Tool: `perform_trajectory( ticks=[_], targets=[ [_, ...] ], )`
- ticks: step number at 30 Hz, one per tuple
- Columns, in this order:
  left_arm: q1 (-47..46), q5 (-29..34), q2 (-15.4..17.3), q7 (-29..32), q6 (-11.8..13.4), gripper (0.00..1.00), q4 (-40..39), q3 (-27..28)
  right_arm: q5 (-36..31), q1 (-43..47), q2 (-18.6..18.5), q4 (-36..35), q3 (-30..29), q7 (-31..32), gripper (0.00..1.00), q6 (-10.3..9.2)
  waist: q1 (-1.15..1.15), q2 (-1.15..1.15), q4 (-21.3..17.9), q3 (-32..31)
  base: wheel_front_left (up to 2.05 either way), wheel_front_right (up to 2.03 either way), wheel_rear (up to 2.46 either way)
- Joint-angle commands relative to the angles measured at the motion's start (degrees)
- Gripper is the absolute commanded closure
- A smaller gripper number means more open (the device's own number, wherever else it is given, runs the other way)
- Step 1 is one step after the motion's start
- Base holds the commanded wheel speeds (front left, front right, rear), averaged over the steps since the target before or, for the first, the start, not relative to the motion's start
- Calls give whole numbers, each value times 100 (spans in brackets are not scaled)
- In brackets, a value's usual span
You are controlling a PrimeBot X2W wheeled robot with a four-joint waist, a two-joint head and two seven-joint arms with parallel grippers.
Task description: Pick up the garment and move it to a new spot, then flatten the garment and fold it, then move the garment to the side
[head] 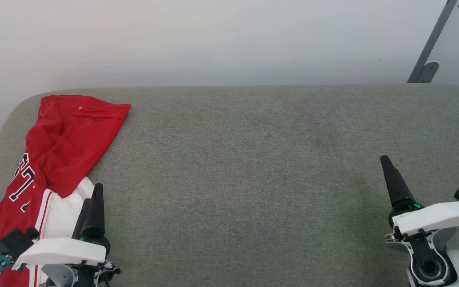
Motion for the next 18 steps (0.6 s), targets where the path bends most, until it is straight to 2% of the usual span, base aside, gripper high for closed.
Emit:
perform_trajectory(
  ticks=[1,8,18],
  targets=[
    [-53,261,29,-66,1,0,-96,22,-253,-173,-95,-45,40,-65,0,9,0,0,6,3,0,0,0],
    [-14,1123,75,-205,30,0,-246,-23,-1195,-198,-178,-53,23,-204,0,10,0,0,24,26,0,0,0],
    [102,2059,142,-376,225,0,-472,-176,-2474,-171,-153,-226,-142,-374,0,10,0,0,36,53,0,0,0]
  ],
)
